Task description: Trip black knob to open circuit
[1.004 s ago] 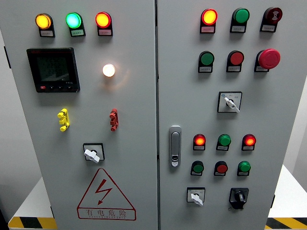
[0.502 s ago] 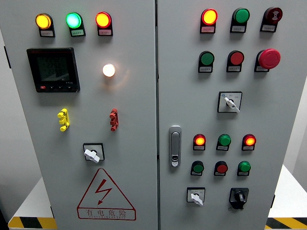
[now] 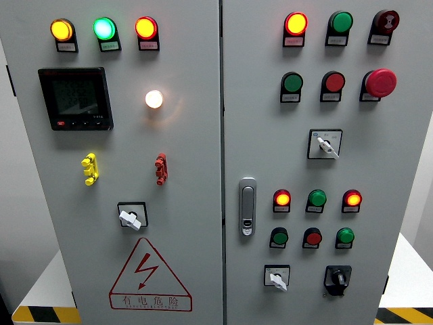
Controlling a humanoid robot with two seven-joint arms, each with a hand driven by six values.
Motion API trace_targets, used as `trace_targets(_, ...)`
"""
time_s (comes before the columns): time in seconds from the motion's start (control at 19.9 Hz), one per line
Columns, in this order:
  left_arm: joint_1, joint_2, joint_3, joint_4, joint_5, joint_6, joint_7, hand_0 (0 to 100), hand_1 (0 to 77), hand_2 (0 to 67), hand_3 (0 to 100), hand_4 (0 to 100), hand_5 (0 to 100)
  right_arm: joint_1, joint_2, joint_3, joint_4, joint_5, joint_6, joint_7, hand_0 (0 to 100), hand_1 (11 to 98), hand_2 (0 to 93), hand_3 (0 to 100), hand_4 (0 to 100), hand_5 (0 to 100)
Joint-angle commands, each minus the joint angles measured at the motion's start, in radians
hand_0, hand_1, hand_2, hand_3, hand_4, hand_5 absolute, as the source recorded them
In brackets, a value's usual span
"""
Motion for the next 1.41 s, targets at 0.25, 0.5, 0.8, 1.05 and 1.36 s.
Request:
trace_targets(0.25,0.000,-0.001,0.000,0.000,0.000,0.000,0.000,0,3.3,12.9,21,7,2,0.016,0.0035,0.368,0.018,-0.350,0.052,0.004,69,33.2,7.6,14,9,11)
trace_targets(0.5,0.000,0.000,0.000,0.000,0.000,0.000,0.000,0,3.2,12.9,21,7,2,0.010,0.0081,0.587,0.130,-0.613,0.061,0.010,69,33.3,7.4,14,9,11)
trace_targets(0.8,0.000,0.000,0.000,0.000,0.000,0.000,0.000,0,3.4,12.9,21,7,2,0.010,0.0096,0.707,0.374,-0.724,0.112,0.016,69,33.8,6.9,14,8,12)
trace_targets(1.05,0.000,0.000,0.000,0.000,0.000,0.000,0.000,0,3.3,12.9,21,7,2,-0.036,0.0081,0.726,0.714,-0.687,0.120,0.016,68,35.7,6.3,18,11,19)
trace_targets(1.36,0.000,0.000,0.000,0.000,0.000,0.000,0.000,0,3.3,12.8,21,7,2,-0.111,0.0066,0.645,1.151,-0.546,0.043,0.013,66,38.1,4.8,27,20,35)
